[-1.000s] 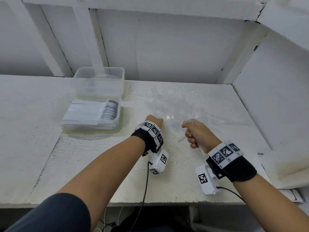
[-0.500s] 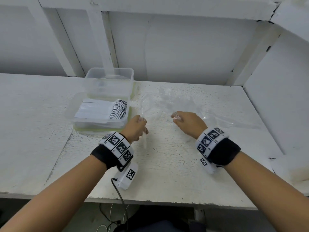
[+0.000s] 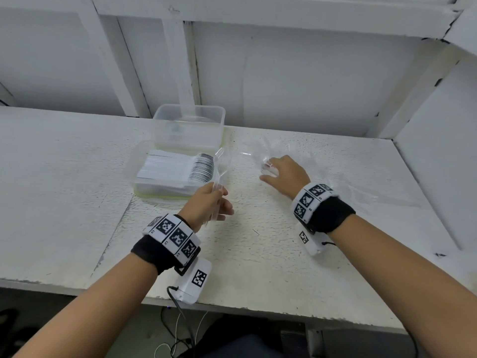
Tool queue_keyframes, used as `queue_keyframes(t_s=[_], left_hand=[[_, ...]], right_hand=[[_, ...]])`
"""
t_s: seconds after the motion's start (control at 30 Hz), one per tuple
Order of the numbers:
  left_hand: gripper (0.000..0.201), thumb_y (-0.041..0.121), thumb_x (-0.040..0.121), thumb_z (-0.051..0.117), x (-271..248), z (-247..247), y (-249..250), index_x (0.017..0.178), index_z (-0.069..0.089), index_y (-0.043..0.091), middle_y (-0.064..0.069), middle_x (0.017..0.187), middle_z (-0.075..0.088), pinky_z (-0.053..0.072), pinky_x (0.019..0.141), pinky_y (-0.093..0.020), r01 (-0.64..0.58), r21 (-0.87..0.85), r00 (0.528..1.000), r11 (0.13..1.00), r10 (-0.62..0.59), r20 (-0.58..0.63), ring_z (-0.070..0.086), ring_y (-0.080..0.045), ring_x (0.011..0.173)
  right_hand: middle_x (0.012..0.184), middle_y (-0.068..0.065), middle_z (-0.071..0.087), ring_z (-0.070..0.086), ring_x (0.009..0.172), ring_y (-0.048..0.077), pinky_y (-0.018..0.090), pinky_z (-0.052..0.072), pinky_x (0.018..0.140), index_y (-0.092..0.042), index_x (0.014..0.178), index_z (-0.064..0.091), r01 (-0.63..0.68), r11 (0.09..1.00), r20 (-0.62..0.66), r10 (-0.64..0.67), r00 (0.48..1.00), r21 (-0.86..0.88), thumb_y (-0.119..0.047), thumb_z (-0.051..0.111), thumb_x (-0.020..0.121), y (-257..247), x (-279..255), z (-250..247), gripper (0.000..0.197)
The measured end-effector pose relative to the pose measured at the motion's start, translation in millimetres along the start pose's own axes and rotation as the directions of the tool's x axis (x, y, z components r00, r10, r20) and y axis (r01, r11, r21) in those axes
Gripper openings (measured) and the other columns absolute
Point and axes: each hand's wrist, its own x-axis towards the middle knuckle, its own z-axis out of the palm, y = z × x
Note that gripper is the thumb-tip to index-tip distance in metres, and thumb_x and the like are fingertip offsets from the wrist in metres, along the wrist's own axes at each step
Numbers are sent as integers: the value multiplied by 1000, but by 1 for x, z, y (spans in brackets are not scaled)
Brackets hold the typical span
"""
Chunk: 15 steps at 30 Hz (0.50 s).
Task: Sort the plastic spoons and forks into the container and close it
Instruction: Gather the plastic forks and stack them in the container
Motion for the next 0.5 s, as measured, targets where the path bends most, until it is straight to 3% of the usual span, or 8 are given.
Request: queue_keyframes(t_s=[0.07, 0.17, 0.27, 0.33, 0.43, 0.5], left_hand=[[20, 15, 101, 34, -2, -2, 2, 85, 46, 14, -4, 61, 54, 49, 56, -29, 17, -63, 1000, 998, -15, 23, 59, -19, 53], [17, 16, 100, 35, -3, -3, 5, 89, 47, 15, -3, 63, 48, 42, 42, -20, 5, -24, 1000, 1000, -5, 14, 47, -11, 43], [16, 18, 99, 37, -1, -5, 4, 91, 50, 18, 1, 61, 45, 29, 37, -15, -15, 23, 1000, 1000, 15, 12, 35, -5, 37], [16, 16, 98, 37, -1, -6, 4, 91, 51, 18, 1, 60, 43, 25, 35, -14, -36, 45, 999, 998, 35, 12, 30, -3, 35], [15, 15, 98, 38, -2, -6, 3, 91, 51, 16, 1, 59, 40, 22, 36, -13, -64, 84, 998, 994, 63, 7, 27, -3, 36], [14, 18, 98, 39, -2, -6, 3, 93, 52, 14, 1, 60, 40, 22, 36, -15, -82, 127, 997, 989, 82, 2, 27, -6, 40]], right_hand=[[122, 9, 56, 55, 108, 24, 27, 39, 82, -13, 127, 51, 72, 989, -113, -58, 992, 127, -40, 59, 88, -10, -4, -12, 48], [103, -2, 63, 59, 92, 17, 27, 43, 73, -13, 109, 58, 160, 925, -232, -81, 969, 345, -40, 62, 86, -25, -9, -29, 36], [86, -10, 58, 55, 75, 4, 17, 44, 55, -25, 85, 51, 202, 763, -310, -2, 951, 615, -36, 62, 87, -41, -12, -44, 16], [78, -6, 56, 51, 64, 0, 11, 40, 45, -24, 78, 46, 244, 670, -386, 69, 920, 702, -33, 61, 88, -50, -12, -49, 20], [67, -1, 49, 45, 51, 3, 16, 40, 43, -17, 74, 47, 214, 541, -372, 200, 906, 813, -29, 60, 90, -61, -13, -45, 24], [65, -2, 47, 41, 47, 5, 18, 40, 46, -16, 75, 49, 142, 525, -288, 208, 935, 839, -27, 56, 92, -65, -13, -33, 22]])
